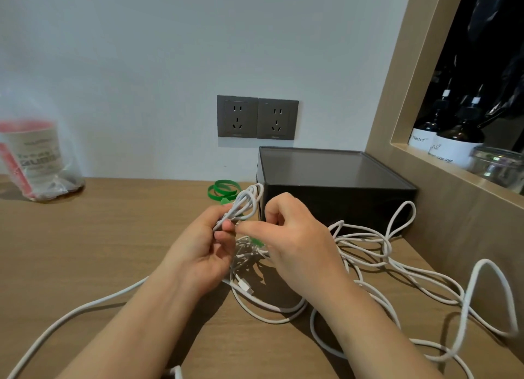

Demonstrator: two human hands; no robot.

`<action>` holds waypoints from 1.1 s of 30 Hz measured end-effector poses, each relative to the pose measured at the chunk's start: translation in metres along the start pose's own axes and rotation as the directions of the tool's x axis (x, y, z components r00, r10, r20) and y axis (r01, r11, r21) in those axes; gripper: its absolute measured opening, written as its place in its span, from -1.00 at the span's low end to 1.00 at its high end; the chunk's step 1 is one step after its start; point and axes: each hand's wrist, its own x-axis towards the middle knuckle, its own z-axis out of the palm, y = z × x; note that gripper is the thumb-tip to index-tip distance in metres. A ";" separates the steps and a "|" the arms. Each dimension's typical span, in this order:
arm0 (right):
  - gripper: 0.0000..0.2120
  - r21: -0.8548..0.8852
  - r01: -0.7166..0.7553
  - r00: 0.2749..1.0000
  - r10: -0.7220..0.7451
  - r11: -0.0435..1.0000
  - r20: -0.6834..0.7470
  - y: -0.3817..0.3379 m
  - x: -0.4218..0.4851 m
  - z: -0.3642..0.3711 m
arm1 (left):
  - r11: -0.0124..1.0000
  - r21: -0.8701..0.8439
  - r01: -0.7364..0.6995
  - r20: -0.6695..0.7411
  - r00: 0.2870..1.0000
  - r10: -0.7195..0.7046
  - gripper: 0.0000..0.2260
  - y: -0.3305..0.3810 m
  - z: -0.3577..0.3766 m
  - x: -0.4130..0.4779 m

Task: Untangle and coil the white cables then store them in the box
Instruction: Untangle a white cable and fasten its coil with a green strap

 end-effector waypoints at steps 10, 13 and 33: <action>-0.89 0.056 0.043 0.997 -0.039 0.998 -0.063 0.004 0.000 0.000 | 0.987 0.159 -0.025 0.029 0.999 0.021 -0.90 -0.001 -0.006 0.006; -0.84 0.023 0.052 0.988 -0.048 0.998 -0.147 0.006 -0.001 -0.003 | 0.931 0.332 -0.154 0.068 0.988 0.140 -0.88 -0.006 -0.009 0.009; -0.83 0.459 -0.370 0.928 0.344 0.808 0.142 -0.003 -0.005 -0.002 | 0.411 0.619 -0.670 0.417 0.723 0.551 -0.84 -0.015 -0.008 -0.002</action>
